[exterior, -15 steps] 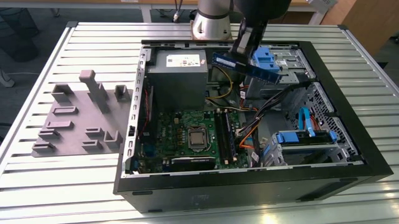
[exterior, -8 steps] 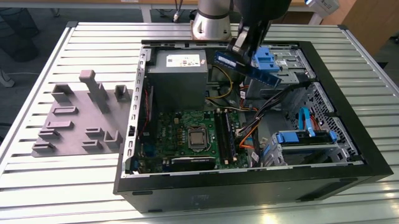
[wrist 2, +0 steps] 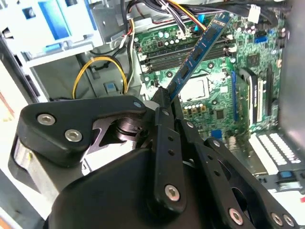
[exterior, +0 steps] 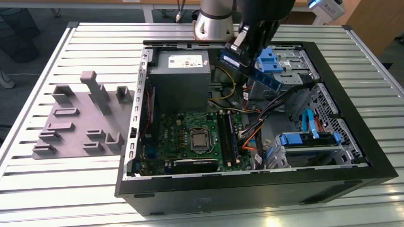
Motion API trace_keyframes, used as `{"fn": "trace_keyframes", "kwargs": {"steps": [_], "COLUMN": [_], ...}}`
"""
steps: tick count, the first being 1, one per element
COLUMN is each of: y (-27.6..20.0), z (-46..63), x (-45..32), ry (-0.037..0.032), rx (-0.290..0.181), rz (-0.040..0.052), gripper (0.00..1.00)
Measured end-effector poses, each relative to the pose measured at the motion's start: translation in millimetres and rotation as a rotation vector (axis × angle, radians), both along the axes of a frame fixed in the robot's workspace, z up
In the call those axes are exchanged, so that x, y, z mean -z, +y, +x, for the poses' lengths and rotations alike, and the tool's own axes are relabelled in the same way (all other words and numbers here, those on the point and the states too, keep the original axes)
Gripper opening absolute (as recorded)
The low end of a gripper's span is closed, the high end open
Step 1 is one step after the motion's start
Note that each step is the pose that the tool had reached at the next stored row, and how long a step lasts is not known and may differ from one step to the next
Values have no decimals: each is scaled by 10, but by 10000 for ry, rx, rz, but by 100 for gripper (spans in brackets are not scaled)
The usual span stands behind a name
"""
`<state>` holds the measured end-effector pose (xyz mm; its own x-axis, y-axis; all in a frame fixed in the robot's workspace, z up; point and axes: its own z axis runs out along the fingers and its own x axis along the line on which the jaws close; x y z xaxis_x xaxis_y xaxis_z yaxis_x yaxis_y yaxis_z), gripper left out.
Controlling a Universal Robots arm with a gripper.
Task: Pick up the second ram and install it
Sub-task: 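Insert the second ram into the second slot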
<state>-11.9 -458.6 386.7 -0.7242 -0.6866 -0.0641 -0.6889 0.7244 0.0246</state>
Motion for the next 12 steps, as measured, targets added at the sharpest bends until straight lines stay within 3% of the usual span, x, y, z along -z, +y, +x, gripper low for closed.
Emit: {"fn": "trace_keyframes", "kwargs": {"steps": [12], "y": [1], "z": [0], "x": [14], "ry": [0], "rx": [1948], "rz": [1], "gripper": [14]}}
